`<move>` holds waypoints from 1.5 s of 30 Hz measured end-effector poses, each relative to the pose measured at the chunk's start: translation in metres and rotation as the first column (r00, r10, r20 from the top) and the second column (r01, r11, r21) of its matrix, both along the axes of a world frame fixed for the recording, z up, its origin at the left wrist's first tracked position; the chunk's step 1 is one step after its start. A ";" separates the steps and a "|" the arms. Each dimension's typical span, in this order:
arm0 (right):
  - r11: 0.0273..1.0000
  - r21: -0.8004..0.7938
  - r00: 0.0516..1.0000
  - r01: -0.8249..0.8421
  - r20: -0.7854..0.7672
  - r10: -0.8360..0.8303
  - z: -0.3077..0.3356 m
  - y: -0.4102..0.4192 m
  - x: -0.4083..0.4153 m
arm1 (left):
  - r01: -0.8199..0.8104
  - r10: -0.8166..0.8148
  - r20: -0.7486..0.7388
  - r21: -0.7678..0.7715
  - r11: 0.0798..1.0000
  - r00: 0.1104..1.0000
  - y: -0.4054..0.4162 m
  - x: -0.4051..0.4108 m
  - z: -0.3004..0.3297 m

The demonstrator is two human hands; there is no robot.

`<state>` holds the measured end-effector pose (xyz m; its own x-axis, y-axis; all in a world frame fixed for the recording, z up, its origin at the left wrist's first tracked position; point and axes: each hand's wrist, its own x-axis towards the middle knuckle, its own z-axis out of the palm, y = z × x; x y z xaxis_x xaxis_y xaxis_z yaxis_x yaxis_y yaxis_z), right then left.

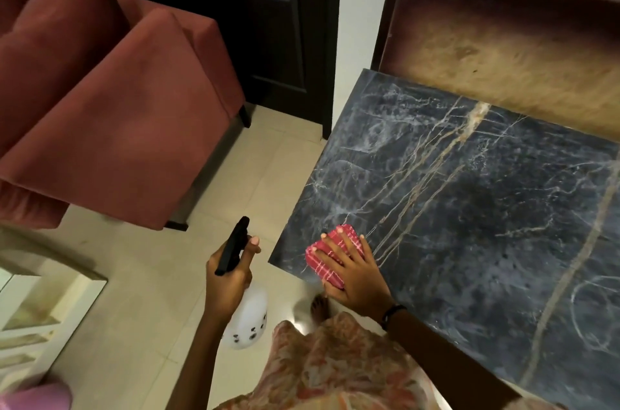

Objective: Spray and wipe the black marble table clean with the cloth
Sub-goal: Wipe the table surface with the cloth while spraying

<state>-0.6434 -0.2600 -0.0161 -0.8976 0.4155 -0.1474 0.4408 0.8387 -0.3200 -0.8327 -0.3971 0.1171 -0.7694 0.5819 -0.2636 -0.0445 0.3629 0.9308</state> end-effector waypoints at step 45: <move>0.965 0.061 0.965 0.254 0.049 -0.257 -0.009 0.069 -0.057 | 0.062 -0.057 0.088 -0.055 0.997 0.994 0.054 -0.034 -0.021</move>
<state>-0.7004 -0.1906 -0.0248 -0.7513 0.6388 -0.1658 0.6588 0.7109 -0.2463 -0.8668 -0.3432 0.0958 -0.7066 0.6081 -0.3618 -0.1002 0.4201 0.9019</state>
